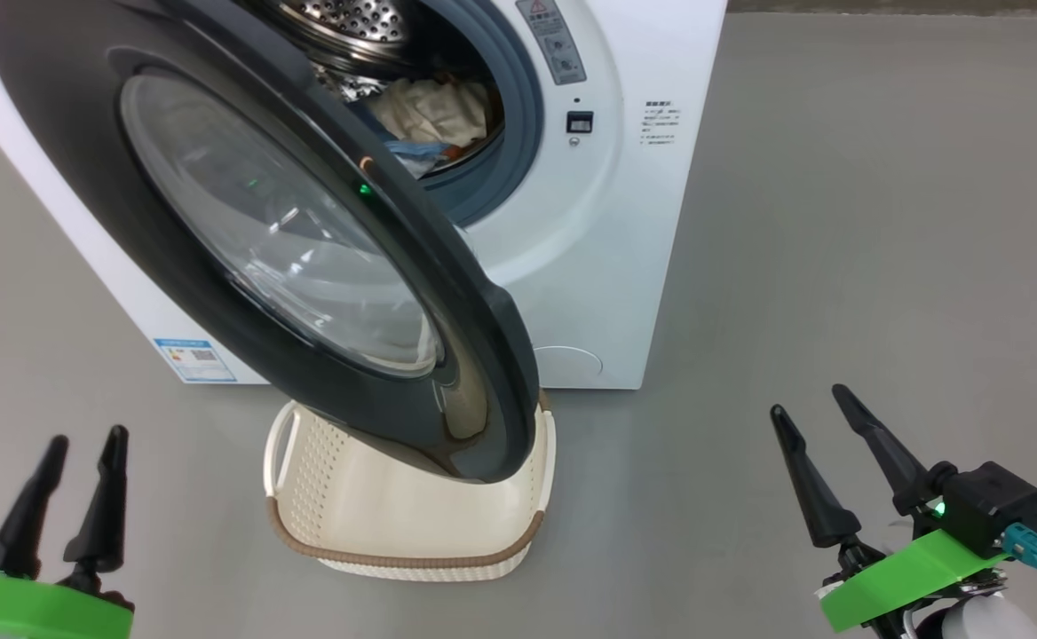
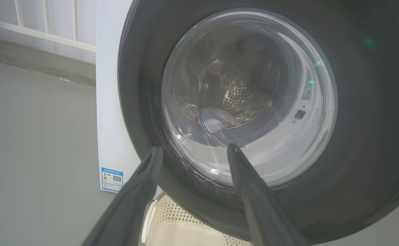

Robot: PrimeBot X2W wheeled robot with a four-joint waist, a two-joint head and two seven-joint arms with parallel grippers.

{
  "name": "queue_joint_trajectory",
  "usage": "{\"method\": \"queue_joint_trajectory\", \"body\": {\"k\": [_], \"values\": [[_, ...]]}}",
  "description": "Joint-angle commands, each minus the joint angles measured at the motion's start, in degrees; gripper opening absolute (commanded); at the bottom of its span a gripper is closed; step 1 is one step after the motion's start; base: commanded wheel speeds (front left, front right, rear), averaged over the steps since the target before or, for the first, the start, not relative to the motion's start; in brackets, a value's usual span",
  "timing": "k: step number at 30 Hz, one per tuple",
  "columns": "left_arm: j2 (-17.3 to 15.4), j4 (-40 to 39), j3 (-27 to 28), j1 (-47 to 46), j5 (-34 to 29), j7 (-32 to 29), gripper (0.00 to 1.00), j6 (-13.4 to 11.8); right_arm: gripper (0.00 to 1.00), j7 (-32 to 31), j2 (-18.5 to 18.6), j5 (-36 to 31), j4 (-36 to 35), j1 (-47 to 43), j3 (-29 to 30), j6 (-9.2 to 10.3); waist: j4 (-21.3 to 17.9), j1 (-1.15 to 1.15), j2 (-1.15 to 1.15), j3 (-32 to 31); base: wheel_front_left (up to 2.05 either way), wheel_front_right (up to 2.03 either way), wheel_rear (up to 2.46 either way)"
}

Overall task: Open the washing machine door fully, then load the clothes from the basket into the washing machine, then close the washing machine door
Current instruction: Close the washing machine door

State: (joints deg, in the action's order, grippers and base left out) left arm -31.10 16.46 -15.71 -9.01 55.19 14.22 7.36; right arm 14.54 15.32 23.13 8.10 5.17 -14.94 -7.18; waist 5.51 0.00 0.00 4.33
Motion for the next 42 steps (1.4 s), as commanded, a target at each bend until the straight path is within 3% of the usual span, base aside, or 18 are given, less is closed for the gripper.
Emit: {"method": "queue_joint_trajectory", "body": {"k": [1, 9, 15, 28, 42], "values": [[-1.0, -1.4, 4.4, -0.5, -3.2, 0.8, 1.0, 0.1, 1.0, 0.5, 0.7, -0.5, -1.4, -0.2, -0.3, -0.31, -0.4, 0.0, 0.0, 0.0, 0.0, 0.0, 0.0], [3.5, -4.4, 10.2, 3.3, -17.1, 0.8, 1.0, 0.1, 1.0, 0.5, 0.5, -0.6, -1.5, -1.8, 2.3, -0.31, -1.4, 0.0, 0.0, -0.3, 0.0, 0.0, 0.0], [5.3, -5.5, 9.6, 5.2, -21.6, 0.8, 1.0, 0.1, 1.0, 0.5, 0.3, -0.8, -1.4, -2.8, 3.8, -0.31, -1.9, 0.0, 0.0, -0.7, 0.0, 0.0, 0.0], [8.1, -4.8, 10.4, 6.4, -23.3, 0.8, 1.0, 0.1, 1.0, 0.5, -0.7, -1.1, -1.4, -3.3, 5.4, -0.31, -2.4, 0.0, 0.0, 0.0, 0.0, 0.0, 0.0], [8.1, -4.6, 9.8, 6.4, -23.1, 0.8, 1.0, 0.1, 1.0, 0.5, -0.5, -1.2, -1.5, -2.9, 5.6, -0.31, -2.3, 0.0, 0.0, 0.1, 0.0, 0.0, 0.0]]}}
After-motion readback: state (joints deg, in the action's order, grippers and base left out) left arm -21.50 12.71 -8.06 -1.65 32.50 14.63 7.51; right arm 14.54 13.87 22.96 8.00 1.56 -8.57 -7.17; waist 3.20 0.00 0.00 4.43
